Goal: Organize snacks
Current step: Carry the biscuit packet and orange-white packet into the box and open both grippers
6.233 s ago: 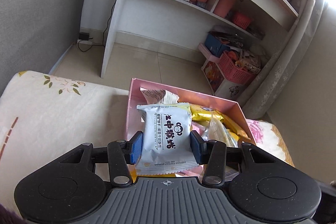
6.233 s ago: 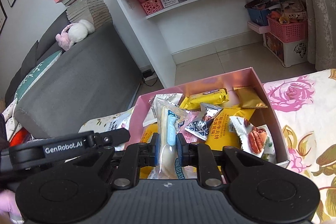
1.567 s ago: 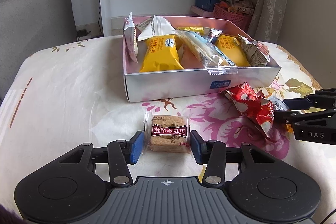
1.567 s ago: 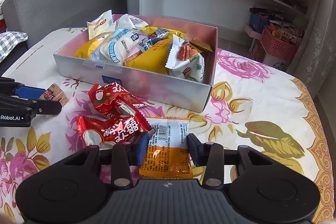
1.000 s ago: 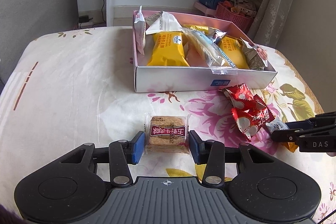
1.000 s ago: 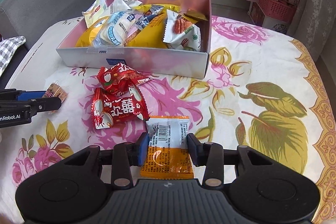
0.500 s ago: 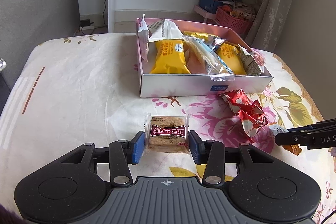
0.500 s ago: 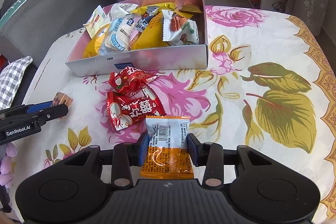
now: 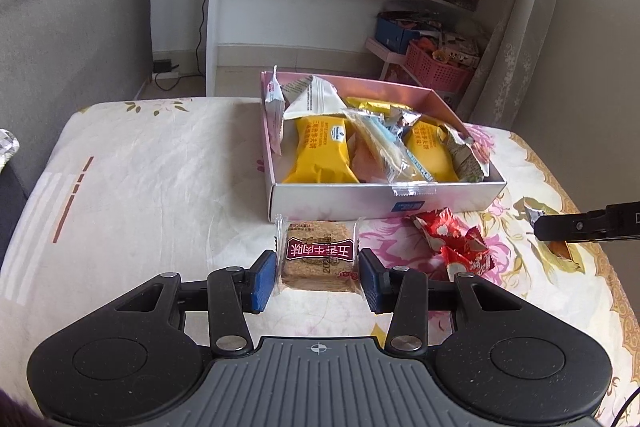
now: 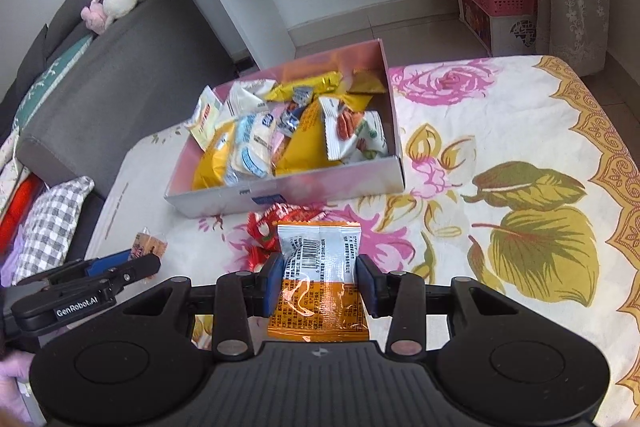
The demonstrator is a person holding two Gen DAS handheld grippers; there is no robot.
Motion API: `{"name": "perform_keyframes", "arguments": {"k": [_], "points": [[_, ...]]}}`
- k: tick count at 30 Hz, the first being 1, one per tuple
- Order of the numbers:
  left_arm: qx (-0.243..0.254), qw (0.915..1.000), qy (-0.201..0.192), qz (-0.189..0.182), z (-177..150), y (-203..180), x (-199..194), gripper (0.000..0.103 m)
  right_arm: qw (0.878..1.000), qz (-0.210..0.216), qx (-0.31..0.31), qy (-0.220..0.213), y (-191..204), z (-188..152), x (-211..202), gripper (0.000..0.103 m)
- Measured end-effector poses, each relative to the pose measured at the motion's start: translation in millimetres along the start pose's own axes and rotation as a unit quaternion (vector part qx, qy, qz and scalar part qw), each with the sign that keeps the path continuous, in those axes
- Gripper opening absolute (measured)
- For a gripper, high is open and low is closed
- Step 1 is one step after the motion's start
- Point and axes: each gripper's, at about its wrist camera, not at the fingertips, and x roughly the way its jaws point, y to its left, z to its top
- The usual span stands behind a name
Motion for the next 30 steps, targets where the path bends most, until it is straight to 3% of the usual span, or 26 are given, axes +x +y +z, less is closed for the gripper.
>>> {"name": "perform_keyframes", "arguments": {"k": [13, 21, 30], "points": [[0.002, 0.9991, -0.038, 0.016, 45.3, -12.3, 37.7, 0.042, 0.995, 0.037, 0.031, -0.091, 16.0, 37.9, 21.4, 0.032], [-0.013, 0.9988, -0.046, 0.013, 58.5, -2.6, 68.8, 0.042, 0.994, 0.026, -0.012, -0.106, 37.7, 57.7, 54.7, 0.032], [0.01, 0.9984, -0.055, 0.001, 62.6, -3.7, 84.3, 0.044, 0.992, 0.019, -0.024, -0.12, 41.8, 63.0, 75.5, 0.034]]}}
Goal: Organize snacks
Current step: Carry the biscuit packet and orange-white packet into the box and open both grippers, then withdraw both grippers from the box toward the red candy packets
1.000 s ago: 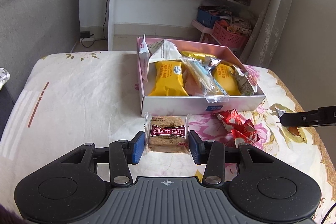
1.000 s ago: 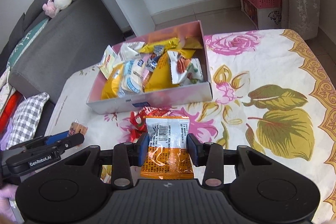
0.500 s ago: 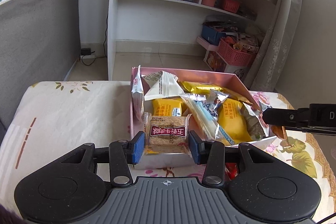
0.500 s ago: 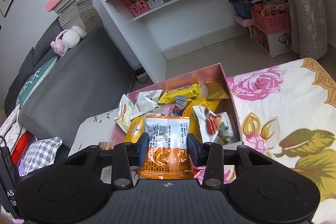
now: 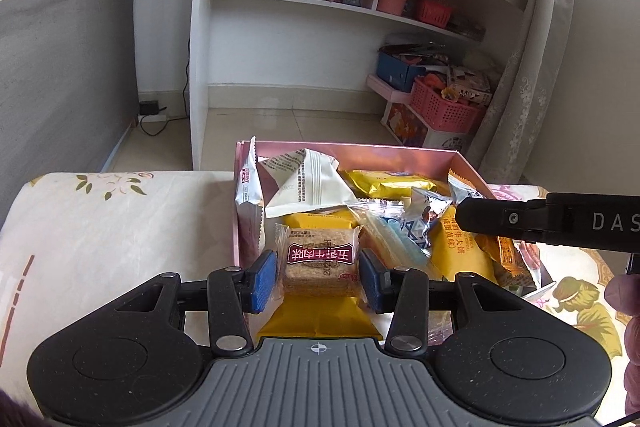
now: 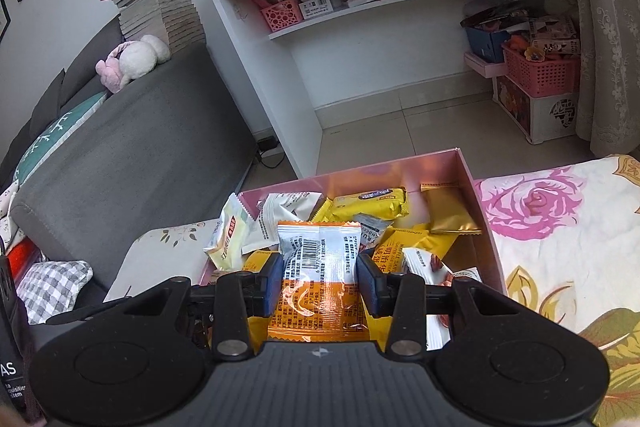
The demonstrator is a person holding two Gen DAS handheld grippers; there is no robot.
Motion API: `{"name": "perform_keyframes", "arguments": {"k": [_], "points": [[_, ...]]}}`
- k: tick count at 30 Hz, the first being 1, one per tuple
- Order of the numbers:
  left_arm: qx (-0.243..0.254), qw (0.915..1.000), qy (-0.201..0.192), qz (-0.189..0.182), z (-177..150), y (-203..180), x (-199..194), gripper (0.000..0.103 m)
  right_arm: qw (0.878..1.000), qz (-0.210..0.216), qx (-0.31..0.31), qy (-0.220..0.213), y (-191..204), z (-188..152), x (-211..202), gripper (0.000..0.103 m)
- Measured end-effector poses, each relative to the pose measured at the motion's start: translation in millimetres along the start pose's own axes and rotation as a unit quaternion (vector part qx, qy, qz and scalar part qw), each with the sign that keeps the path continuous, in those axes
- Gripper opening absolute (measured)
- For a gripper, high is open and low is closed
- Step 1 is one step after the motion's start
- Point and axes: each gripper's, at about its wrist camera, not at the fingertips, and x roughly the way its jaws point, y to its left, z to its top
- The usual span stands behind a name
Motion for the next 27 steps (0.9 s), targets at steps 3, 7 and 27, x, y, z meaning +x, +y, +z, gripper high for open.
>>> {"name": "perform_keyframes", "arguments": {"k": [3, 7, 27], "points": [[-0.001, 1.0, -0.001, -0.01, 1.1, -0.3, 0.9, 0.054, 1.0, 0.0, 0.007, -0.004, -2.3, -0.5, 1.0, 0.038], [0.002, 0.9998, -0.013, -0.017, 1.8, -1.8, -4.5, 0.075, 1.0, -0.007, 0.008, -0.008, -3.0, -0.4, -0.6, 0.058], [0.023, 0.9995, -0.014, -0.019, -5.9, -13.3, -64.8, 0.097, 0.999, -0.045, -0.012, -0.023, 1.7, -4.5, -55.5, 0.085]]}}
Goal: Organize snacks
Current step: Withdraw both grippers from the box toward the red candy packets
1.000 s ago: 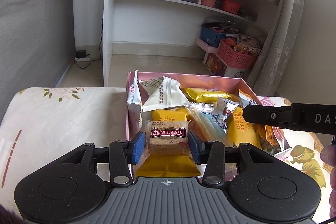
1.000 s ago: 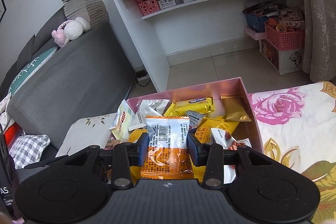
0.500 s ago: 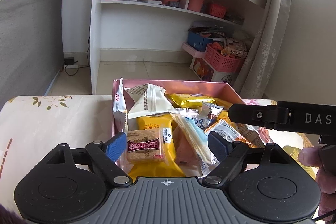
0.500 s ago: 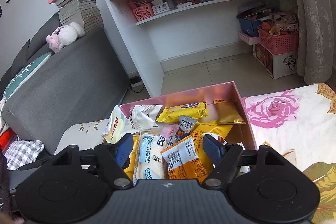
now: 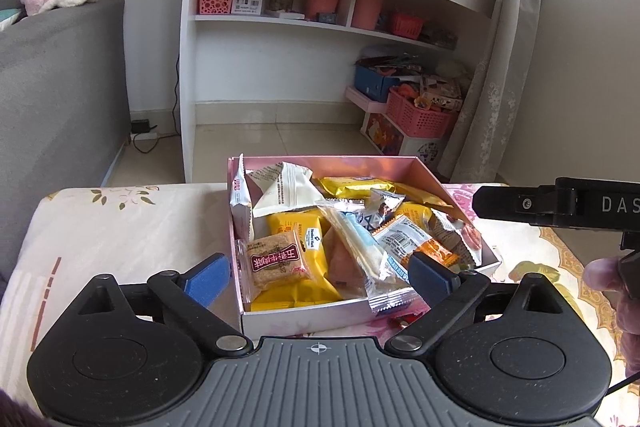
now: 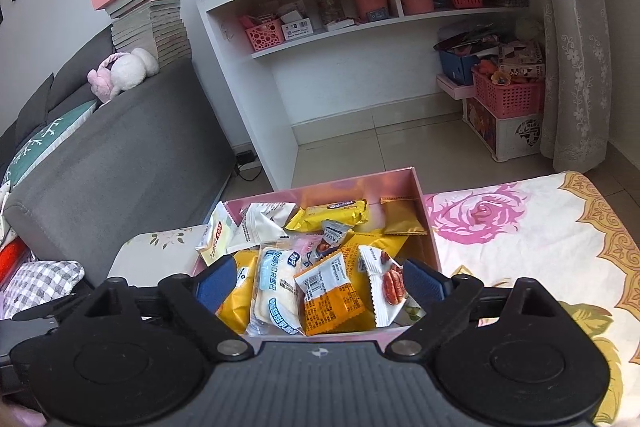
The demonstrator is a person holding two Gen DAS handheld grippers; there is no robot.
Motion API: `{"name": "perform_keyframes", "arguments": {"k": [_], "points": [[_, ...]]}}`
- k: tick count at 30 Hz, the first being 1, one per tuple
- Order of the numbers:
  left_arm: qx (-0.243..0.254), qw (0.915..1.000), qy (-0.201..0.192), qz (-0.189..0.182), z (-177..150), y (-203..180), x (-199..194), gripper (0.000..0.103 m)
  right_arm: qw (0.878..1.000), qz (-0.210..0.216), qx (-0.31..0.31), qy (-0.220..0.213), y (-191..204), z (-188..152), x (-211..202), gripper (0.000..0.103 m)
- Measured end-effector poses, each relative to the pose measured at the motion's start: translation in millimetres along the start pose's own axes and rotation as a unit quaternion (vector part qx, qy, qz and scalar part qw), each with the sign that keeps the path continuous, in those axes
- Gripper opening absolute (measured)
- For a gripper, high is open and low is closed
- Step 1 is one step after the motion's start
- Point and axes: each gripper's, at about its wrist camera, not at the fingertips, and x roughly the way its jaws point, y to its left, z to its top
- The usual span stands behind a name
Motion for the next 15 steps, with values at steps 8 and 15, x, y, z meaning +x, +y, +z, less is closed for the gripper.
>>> {"name": "perform_keyframes", "arguments": {"k": [8, 15], "points": [[-0.001, 0.9999, 0.015, -0.006, -14.4, -5.3, -24.0, 0.099, 1.0, -0.013, -0.016, -0.007, 0.8, -6.1, -28.0, 0.093], [0.0, 0.9994, 0.035, 0.003, -26.0, -10.3, -39.0, 0.1, 1.0, -0.017, -0.023, -0.003, 2.1, -22.7, -42.1, 0.096]]}}
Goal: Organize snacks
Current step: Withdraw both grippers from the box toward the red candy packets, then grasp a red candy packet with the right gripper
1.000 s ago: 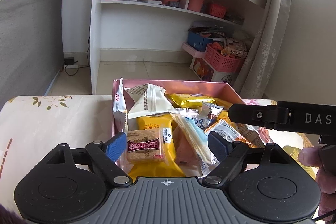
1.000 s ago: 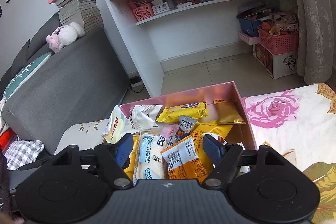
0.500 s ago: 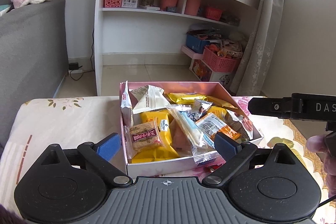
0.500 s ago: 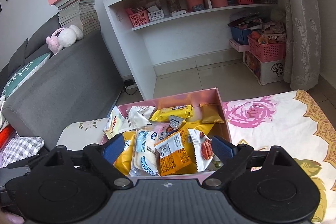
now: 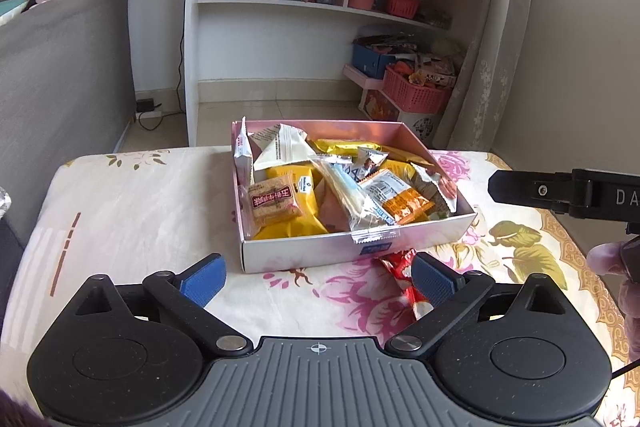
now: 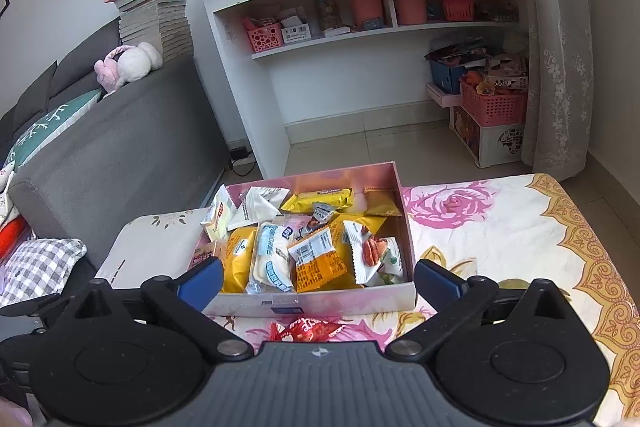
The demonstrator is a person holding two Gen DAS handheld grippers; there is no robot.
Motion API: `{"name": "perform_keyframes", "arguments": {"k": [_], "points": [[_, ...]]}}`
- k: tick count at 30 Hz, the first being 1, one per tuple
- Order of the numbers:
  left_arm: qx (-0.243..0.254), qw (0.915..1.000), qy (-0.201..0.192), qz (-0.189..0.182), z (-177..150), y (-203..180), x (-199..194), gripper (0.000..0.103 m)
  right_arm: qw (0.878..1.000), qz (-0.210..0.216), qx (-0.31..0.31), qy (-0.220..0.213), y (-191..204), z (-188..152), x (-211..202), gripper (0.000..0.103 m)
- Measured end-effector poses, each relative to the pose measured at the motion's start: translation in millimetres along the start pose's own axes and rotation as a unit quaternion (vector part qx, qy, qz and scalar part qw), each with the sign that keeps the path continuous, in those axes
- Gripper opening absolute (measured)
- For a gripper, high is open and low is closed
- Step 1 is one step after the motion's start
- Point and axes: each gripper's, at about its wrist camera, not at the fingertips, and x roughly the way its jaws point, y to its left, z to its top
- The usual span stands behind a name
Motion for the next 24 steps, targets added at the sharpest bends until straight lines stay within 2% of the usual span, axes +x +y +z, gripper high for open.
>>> {"name": "perform_keyframes", "arguments": {"k": [7, 14, 19, 24], "points": [[0.014, 0.9998, 0.013, 0.007, -19.7, 0.6, -2.9, 0.1, 0.999, -0.013, -0.039, 0.014, 4.1, -25.5, -0.2, 0.096], [0.057, 0.9973, 0.041, 0.021, -33.8, -3.6, 0.6, 0.1, 0.999, -0.018, -0.045, 0.017, 5.4, -38.6, -3.8, 0.096], [0.051, 0.9969, 0.053, 0.029, -39.9, 5.1, 3.0, 0.1, 0.997, -0.022, -0.072, 0.021, 4.6, -45.0, -1.0, 0.096], [0.032, 0.9971, 0.06, 0.034, -41.1, 13.9, 6.7, 0.1, 0.997, -0.036, -0.058, 0.044, -3.7, -50.7, 12.0, 0.096]]}}
